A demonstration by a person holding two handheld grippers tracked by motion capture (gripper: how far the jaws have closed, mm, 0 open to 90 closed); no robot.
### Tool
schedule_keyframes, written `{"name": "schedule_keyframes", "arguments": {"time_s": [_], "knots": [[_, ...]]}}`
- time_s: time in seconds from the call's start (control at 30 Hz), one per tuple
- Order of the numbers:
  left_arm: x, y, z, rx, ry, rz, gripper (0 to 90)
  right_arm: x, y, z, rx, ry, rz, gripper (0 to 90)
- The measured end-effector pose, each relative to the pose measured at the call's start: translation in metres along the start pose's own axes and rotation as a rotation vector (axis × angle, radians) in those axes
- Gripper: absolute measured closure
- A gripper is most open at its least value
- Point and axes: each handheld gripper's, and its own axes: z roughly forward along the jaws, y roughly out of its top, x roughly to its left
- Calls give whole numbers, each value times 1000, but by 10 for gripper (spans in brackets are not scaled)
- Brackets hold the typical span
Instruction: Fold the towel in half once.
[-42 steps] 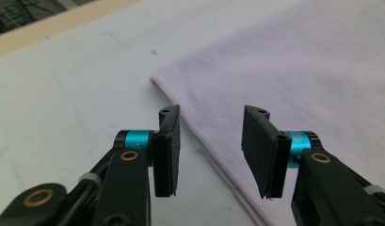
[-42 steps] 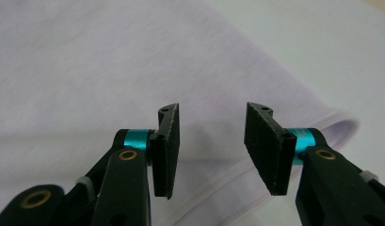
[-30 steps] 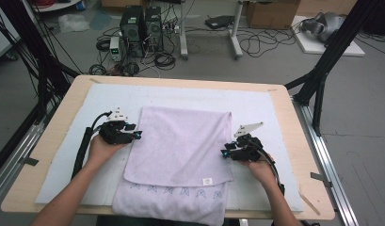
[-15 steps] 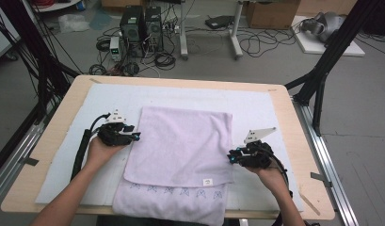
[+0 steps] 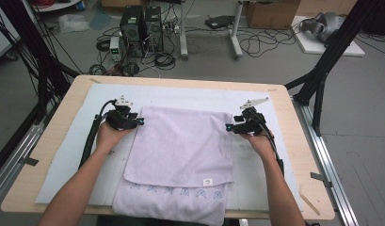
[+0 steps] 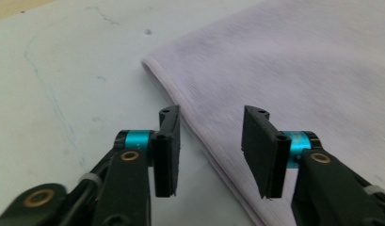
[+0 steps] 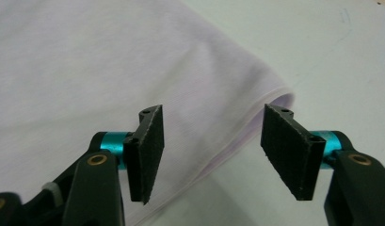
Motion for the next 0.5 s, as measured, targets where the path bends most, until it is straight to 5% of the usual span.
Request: {"name": "schedule_keyframes", "arguments": {"time_s": [0.1,0.2,0.27,0.3,0.33,0.37,0.4,0.5], "knots": [[3,4,16,59,17,-30,476,-9,0,15,13,-28,22,364],[3,3,20,39,13,-73,523,-12,-5,29,45,-23,36,366],[3,3,19,32,-16,-81,755,-13,-6,30,20,-27,37,477],[1,4,19,34,-6,-63,844,-14,-7,29,5,15,48,730],[-1,4,18,34,7,-39,844,-14,-7,29,5,15,48,730],[-2,5,17,33,9,-25,860,-14,-7,31,-2,64,39,799],[-2,4,16,29,3,-18,874,-11,-4,35,-15,90,-4,828],[3,1,13,18,-18,-26,878,-11,-2,37,-24,107,-16,841]]}}
